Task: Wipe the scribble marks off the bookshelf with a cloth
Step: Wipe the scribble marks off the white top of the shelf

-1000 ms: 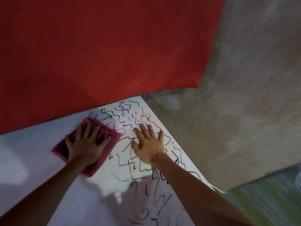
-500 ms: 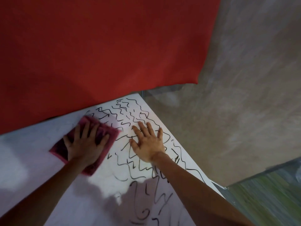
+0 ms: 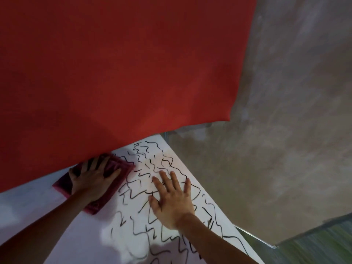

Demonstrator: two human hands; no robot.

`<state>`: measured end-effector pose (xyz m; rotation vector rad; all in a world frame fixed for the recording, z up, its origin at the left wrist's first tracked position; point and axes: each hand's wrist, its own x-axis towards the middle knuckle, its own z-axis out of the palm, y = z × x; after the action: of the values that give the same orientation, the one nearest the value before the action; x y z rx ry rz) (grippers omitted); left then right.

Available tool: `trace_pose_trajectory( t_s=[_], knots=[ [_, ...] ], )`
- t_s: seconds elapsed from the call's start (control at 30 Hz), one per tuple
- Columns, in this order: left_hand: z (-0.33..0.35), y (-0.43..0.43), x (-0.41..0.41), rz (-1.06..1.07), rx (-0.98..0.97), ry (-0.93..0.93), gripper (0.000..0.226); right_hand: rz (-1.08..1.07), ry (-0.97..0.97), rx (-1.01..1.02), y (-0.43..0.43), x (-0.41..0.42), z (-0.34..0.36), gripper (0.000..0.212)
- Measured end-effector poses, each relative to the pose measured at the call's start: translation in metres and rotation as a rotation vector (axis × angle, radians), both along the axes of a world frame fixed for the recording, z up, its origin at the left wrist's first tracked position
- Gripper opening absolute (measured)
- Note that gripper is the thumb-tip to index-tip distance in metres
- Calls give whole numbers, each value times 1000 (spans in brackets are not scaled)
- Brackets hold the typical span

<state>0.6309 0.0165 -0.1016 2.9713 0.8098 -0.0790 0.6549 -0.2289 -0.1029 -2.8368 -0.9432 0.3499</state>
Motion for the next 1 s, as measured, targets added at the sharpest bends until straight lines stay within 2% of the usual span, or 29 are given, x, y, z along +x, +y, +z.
trace_pose_trajectory(
  t_s=[0.13, 0.37, 0.57, 1.0],
  knots=[
    [3, 2, 16, 42, 14, 37, 74, -7, 13, -2, 1, 2, 2, 62],
    [-1, -21, -17, 60, -53, 7, 73, -7, 9, -2, 0, -1, 6, 61],
    [-4, -54, -69, -6, -21, 38, 104, -10, 3, 5, 0, -3, 5, 61],
    [2, -40, -40, -26, -35, 50, 110, 3, -6, 7, -2, -3, 2, 61]
  ],
)
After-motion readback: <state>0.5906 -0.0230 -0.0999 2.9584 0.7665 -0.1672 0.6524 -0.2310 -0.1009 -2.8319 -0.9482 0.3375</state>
